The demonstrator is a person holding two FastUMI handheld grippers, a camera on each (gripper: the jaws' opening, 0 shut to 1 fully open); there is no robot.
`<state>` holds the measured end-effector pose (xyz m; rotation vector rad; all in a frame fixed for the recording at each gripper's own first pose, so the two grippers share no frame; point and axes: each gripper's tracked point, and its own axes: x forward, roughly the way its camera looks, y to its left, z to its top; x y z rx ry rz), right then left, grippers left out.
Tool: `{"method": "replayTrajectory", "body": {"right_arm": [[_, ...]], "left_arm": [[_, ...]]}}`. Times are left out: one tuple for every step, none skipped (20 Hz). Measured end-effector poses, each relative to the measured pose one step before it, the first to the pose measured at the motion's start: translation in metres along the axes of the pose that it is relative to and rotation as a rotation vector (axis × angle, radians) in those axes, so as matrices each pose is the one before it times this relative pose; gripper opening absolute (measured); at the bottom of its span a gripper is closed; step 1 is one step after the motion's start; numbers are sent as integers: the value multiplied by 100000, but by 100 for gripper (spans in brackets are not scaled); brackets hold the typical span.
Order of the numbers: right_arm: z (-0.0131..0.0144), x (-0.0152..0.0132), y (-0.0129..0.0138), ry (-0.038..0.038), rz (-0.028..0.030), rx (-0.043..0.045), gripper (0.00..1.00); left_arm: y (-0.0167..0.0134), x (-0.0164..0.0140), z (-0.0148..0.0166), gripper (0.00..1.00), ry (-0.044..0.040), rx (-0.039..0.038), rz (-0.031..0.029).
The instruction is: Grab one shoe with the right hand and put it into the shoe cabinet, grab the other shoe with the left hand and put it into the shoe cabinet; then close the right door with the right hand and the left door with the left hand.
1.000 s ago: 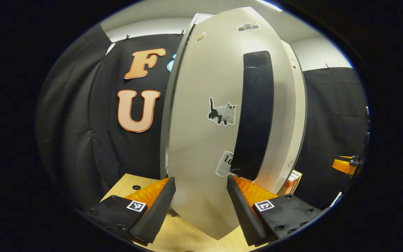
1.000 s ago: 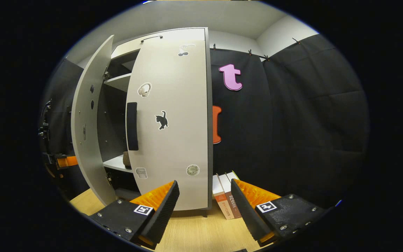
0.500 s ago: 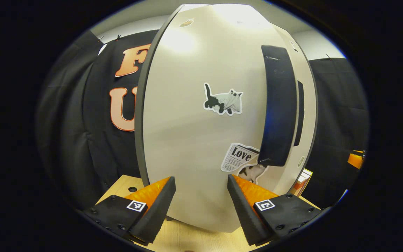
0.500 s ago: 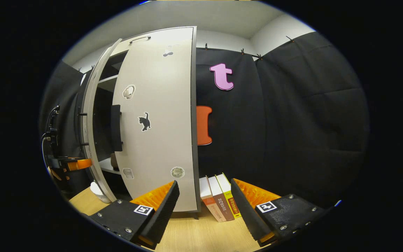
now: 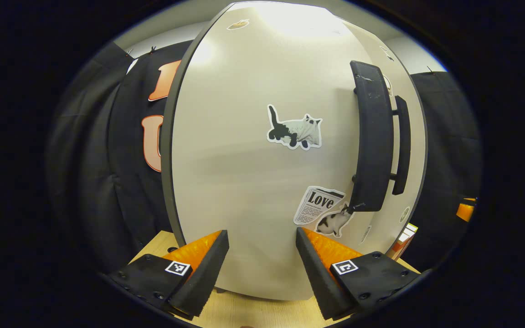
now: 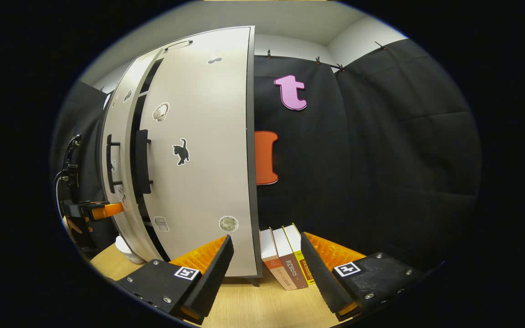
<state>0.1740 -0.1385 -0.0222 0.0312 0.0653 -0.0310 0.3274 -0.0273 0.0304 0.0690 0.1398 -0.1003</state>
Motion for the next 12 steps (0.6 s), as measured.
{"method": "replayTrajectory", "body": {"right_arm": [[62,186,117,81,454,137,92],[78,127,194,118,401,129,92],[149,389,276,200,509,-84,92],[102,268,189,207,92,-315,92],[258,252,194,-121,234,-287,92],[267,166,274,-325,339,-102,92],[407,404,373,-311,457,-70,92],[304,211,241,-135,199,-285,92],[478,81,124,-168,124,-530,92],[462,-22,83,-184,-60,-638,92],[541,-31,70,-333,123,-493,92],[573,-71,142,-395,318,-458,92]], "left_arm": [[-84,276,-23,97,-43,-93,93],[-52,235,57,97,73,-185,124],[-9,154,87,97,-43,-183,88],[-60,208,54,97,128,-233,149],[-52,161,129,97,189,-133,64],[-20,182,96,97,349,-15,196],[-3,45,99,97,610,-133,234],[112,83,243,97,675,-121,271],[62,34,273,97,826,-391,-248],[82,-97,383,99,973,-979,-335],[-3,-304,641,95,63,-1304,-670],[141,-979,932,97,24,-959,-211]]}}
